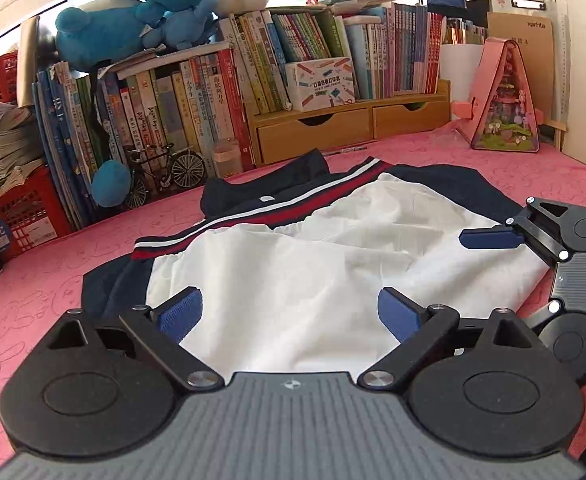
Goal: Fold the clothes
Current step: 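Smooth the white jacket front flat with both grippers open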
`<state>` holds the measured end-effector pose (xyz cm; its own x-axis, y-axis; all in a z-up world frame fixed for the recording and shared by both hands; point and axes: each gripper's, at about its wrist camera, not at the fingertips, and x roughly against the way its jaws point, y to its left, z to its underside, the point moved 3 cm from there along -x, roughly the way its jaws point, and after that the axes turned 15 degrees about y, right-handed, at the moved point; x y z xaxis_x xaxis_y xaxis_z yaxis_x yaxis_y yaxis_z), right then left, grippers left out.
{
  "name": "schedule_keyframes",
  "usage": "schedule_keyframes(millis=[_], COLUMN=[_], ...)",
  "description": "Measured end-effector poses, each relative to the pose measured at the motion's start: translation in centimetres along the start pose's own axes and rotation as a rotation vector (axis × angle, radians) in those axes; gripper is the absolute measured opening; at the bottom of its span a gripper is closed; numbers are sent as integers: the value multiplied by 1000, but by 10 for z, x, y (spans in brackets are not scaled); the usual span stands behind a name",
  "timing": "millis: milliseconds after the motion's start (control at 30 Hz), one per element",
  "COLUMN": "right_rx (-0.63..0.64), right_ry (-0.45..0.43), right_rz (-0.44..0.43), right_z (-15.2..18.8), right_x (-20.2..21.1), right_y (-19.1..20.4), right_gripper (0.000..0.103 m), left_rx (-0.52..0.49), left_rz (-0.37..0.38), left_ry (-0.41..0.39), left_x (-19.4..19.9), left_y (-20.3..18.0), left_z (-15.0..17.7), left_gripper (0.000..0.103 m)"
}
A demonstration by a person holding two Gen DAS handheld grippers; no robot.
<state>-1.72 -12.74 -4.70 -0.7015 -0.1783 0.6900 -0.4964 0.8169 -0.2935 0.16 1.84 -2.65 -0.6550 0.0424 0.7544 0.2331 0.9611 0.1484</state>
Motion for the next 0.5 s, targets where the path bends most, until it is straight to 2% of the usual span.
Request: schedule_keyframes(millis=[67,167,267,367,500], right_rx=[-37,-98,-211,-215,-228], right_ry=[39,94,142,146,150], right_rz=[-28,-76,-184,-182,-191], right_z=[1,3,6,7,10], right_x=[-7,-16,-23,-24,-24], right_y=[-5,-13,-32,-32,-30], right_gripper=[89,89,93,94,95], left_rx=[-43,-81,24,100,122], left_rz=[-2,-65,-62,-128,-156], left_ry=[54,165,179,191,197], left_x=[-27,-73,-99,-115,-129], left_y=[-8,-15,5,24,31], left_z=[-12,-25,-42,-62,-76], left_gripper=[96,97,103,103,103])
